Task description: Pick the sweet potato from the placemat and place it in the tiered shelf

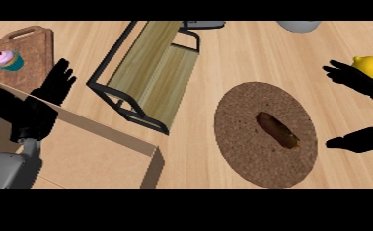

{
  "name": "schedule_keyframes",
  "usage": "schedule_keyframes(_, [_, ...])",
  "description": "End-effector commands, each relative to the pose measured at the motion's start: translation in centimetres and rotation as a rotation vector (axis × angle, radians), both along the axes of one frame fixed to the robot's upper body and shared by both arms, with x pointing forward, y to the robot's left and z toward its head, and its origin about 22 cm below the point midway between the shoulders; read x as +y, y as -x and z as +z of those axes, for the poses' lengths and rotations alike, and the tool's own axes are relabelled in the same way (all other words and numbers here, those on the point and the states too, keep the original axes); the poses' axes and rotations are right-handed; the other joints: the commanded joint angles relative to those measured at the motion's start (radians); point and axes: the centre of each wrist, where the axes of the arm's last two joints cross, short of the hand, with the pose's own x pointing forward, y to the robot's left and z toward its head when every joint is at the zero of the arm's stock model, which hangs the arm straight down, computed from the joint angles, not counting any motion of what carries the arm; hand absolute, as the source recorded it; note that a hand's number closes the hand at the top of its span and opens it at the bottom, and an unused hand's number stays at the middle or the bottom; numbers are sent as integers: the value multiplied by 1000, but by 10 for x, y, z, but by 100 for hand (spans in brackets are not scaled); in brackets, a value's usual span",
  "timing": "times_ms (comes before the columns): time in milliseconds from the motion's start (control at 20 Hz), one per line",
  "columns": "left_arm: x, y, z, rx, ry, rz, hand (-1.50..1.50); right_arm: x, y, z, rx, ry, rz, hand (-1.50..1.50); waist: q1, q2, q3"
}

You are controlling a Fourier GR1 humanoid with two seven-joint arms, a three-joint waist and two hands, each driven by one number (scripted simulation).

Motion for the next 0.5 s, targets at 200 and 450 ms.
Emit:
schedule_keyframes(200, [-29,30,-52,163,-72,-164,0,26,4,52,21,650,-51,-150,0,16,-22])
schedule_keyframes(450, [-35,30,-52,146,-79,-183,0,71,11,45,24,822,-124,-150,12,17,-18])
